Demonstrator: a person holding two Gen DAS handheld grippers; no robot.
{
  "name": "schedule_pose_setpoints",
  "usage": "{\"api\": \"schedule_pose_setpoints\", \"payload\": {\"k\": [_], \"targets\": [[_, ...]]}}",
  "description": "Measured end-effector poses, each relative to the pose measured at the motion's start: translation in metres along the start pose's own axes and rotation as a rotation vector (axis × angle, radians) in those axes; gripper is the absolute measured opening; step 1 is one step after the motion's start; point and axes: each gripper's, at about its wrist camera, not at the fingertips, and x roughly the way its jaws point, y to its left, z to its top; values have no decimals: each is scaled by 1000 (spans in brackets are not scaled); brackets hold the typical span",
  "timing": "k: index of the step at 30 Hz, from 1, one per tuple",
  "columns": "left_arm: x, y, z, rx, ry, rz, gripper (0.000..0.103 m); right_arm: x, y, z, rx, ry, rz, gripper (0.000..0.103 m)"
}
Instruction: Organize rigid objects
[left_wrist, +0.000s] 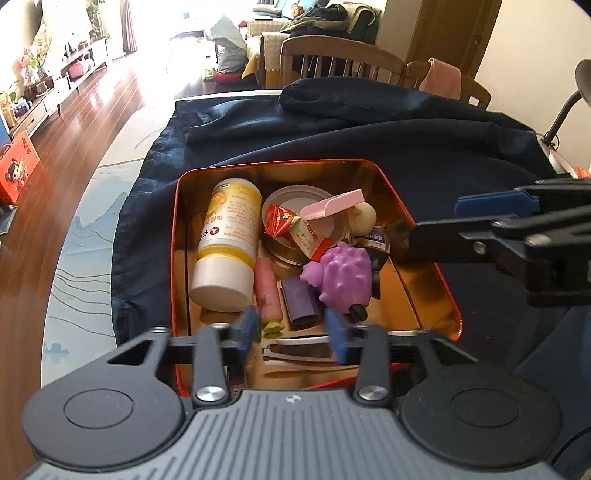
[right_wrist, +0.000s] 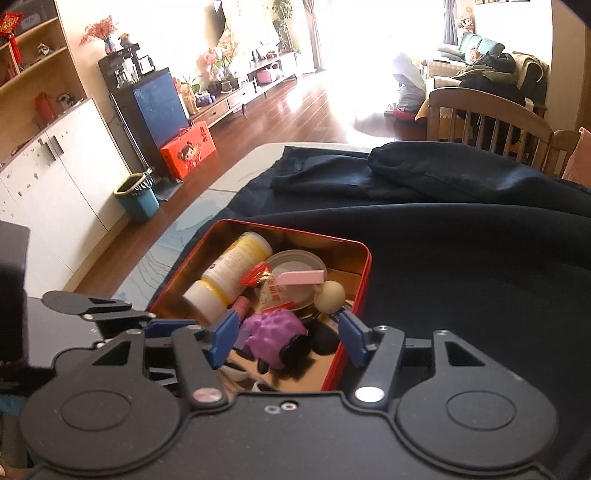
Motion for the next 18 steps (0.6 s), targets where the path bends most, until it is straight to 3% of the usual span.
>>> {"api": "schedule_pose_setpoints", "payload": {"k": [1, 7, 11, 18], "targets": [[-3, 1, -1, -7, -10, -1, 55, -3, 1, -1, 0, -7, 3, 62], [-25, 2, -2, -21, -63, 1, 56, -23, 4, -9, 11, -55, 17, 67], [-40, 5, -3, -34, -95, 1, 66, -35, 6, -15, 20, -86, 33, 75], [-61, 6, -6, -41, -127, 12, 68, -53, 10, -26, 30, -131, 51, 88]]}}
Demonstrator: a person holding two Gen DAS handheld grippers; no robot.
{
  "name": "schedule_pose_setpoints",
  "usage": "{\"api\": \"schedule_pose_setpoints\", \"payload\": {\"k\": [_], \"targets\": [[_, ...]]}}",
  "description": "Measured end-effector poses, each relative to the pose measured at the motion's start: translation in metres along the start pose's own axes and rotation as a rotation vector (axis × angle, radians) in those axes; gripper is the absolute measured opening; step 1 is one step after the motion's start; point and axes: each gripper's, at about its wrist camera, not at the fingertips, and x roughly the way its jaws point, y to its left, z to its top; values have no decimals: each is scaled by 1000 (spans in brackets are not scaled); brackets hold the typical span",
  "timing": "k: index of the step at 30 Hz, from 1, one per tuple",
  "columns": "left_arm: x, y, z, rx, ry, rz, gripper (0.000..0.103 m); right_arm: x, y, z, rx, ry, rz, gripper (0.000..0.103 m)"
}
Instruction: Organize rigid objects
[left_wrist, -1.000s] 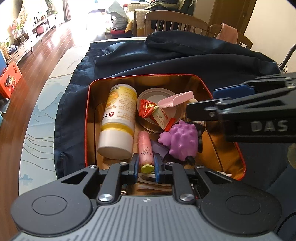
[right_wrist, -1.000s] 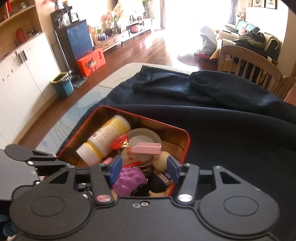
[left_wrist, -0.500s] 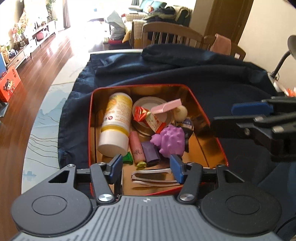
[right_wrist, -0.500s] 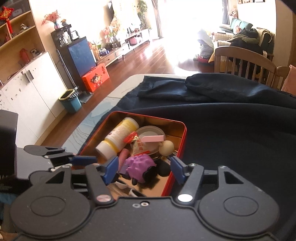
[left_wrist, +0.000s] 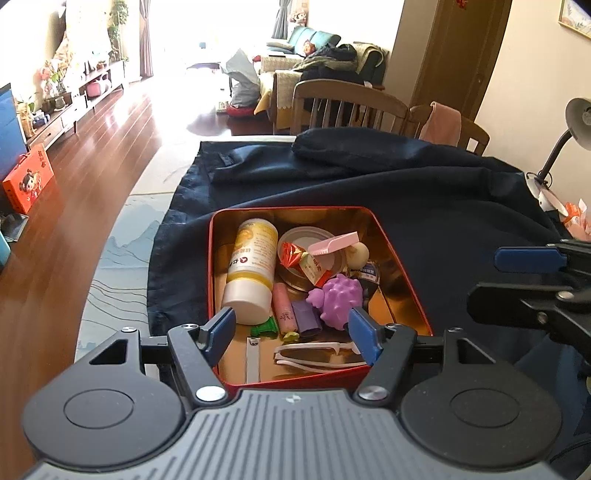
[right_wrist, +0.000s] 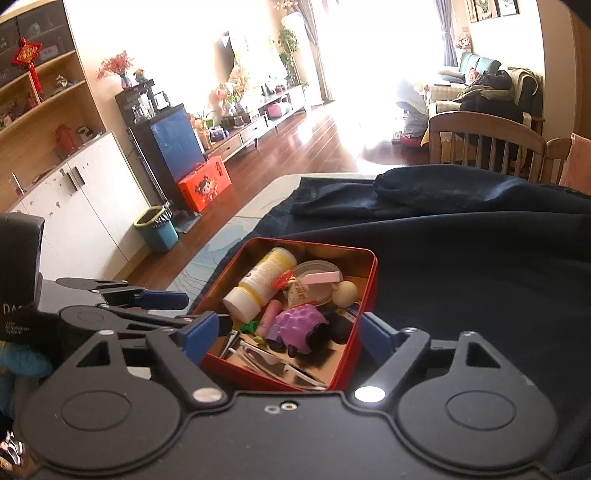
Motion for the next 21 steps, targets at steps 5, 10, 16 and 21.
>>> {"api": "schedule_pose_setpoints", "payload": {"k": [5, 10, 16, 21], "targets": [[-18, 2, -1, -8, -41, -9, 80, -16, 11, -8, -38, -65, -7, 100], [-32, 2, -3, -2, -59, -12, 81, -26, 19, -19, -43, -105, -15, 103], [-50, 1, -10, -7, -72, -17, 88, -37, 21, -33, -13, -140, -34, 103], [-63, 0, -19, -7, -94, -28, 103, -47, 25, -46, -3, -166, -63, 103]]}}
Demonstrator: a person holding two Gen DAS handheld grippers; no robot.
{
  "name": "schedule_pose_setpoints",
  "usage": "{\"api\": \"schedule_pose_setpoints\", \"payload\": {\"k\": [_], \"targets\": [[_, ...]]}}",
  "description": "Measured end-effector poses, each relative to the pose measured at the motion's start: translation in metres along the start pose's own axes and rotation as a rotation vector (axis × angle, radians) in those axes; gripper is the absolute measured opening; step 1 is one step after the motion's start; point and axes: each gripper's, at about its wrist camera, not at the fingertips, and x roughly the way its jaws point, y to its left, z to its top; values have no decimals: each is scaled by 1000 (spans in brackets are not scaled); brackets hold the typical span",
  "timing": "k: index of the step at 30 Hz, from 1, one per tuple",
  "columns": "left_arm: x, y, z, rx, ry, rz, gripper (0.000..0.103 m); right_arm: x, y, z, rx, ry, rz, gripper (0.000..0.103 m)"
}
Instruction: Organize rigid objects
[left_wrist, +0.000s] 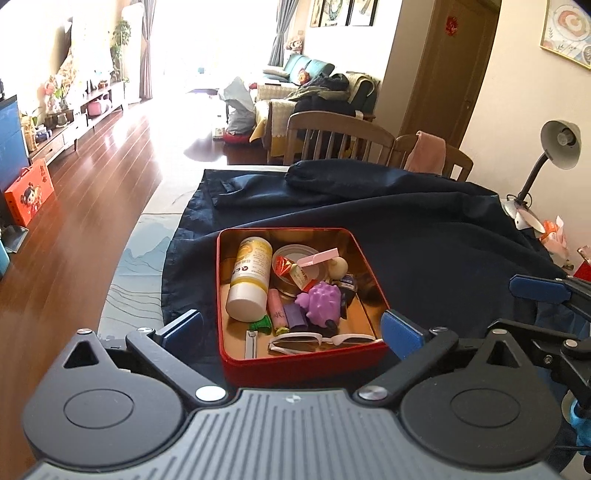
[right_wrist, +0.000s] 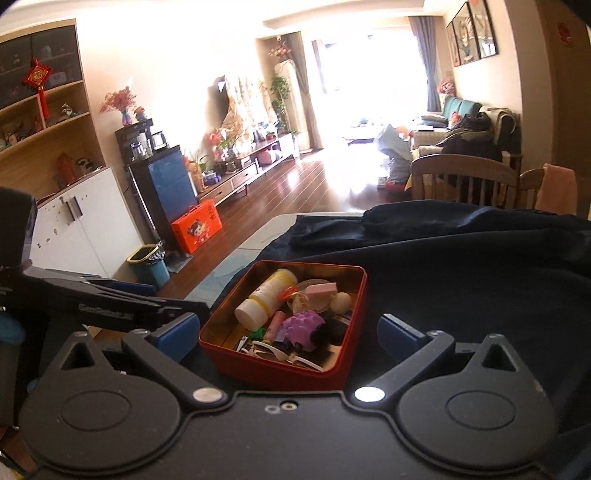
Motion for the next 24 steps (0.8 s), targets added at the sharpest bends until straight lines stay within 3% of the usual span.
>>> {"api": "schedule_pose_setpoints", "payload": {"k": [24], "targets": [[-42, -19, -18, 67, -76, 16, 103, -31, 18, -18, 21, -31, -21, 103]]}}
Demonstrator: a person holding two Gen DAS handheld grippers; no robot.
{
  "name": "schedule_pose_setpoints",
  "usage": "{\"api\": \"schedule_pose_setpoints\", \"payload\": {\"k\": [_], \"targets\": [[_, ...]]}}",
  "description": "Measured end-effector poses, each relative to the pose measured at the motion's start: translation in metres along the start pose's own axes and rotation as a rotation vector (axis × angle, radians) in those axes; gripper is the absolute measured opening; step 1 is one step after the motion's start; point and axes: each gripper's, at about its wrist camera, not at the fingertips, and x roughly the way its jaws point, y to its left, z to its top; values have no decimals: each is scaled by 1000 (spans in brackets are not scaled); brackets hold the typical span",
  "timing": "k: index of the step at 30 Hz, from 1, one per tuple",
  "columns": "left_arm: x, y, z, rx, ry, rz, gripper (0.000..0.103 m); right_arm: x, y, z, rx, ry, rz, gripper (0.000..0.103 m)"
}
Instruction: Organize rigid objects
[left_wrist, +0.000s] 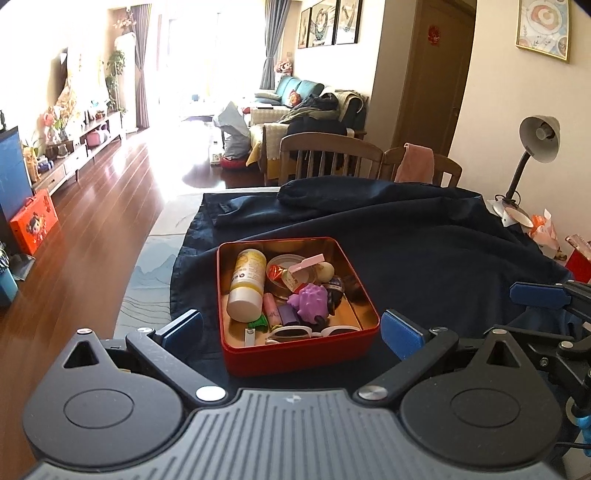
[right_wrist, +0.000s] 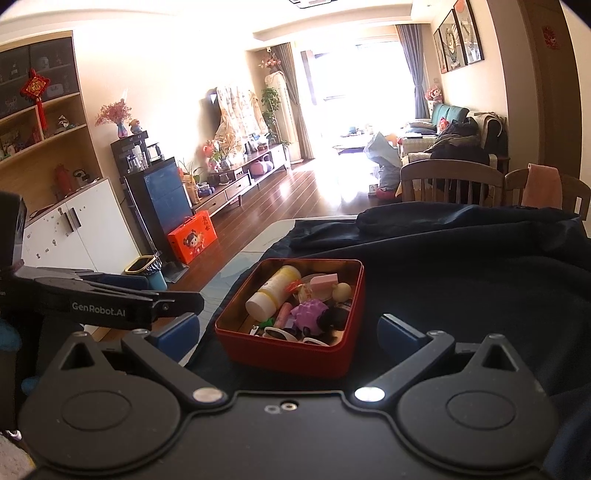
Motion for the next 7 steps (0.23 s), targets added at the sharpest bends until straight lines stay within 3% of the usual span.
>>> {"api": "schedule_pose_setpoints", "payload": {"k": [7], "targets": [[-1, -8, 1, -19, -5, 16, 103, -7, -7, 0, -10, 3, 10, 103]]}}
